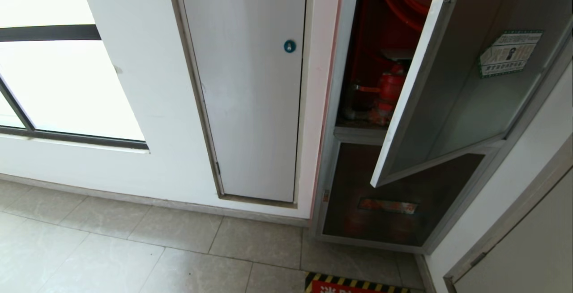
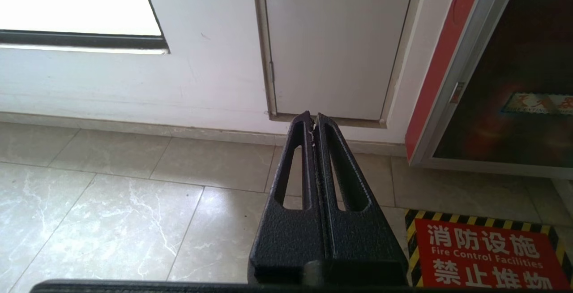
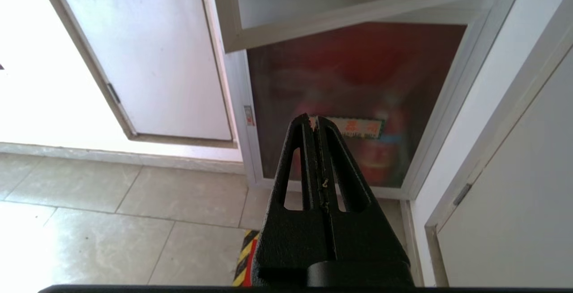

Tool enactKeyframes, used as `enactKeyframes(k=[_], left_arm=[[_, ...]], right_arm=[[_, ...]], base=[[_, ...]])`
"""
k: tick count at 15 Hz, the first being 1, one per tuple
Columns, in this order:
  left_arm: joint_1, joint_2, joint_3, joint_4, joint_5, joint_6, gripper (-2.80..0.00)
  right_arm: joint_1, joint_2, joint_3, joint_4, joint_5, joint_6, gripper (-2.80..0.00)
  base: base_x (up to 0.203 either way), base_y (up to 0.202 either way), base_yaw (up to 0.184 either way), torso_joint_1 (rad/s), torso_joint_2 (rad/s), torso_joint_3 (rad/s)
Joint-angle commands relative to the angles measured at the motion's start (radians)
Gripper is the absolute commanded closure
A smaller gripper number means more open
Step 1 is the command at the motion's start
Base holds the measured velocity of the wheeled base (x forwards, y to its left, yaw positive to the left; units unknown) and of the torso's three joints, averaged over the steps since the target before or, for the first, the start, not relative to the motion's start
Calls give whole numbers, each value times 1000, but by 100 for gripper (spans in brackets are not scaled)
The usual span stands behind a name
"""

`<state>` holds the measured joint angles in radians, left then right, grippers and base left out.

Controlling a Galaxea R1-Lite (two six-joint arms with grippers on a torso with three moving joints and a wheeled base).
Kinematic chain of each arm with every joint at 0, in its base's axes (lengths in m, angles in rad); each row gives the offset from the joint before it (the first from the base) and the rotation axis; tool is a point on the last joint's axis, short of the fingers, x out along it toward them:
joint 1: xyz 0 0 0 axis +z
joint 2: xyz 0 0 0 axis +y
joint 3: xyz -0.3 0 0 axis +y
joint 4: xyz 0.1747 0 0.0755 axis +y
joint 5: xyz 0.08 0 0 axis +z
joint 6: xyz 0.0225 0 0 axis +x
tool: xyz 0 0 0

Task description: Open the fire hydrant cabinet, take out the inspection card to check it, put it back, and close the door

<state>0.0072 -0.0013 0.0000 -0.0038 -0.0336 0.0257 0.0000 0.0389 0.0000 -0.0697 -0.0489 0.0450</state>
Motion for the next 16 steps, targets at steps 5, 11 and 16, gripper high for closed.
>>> enactKeyframes(k=[5, 11, 16], left_arm=[[0, 1, 0, -1, 0, 0, 0], [0, 1, 0, -1, 0, 0, 0], [0, 1, 0, -1, 0, 0, 0]], right_arm=[[85, 348, -180, -183, 134, -9, 0], [285, 765, -483, -196, 239, -11, 0], [413, 1080, -748, -255, 247, -10, 0]], base=[[0, 0, 0, 0, 0, 0], [0, 0, 0, 0, 0, 0], [0, 0, 0, 0, 0, 0]])
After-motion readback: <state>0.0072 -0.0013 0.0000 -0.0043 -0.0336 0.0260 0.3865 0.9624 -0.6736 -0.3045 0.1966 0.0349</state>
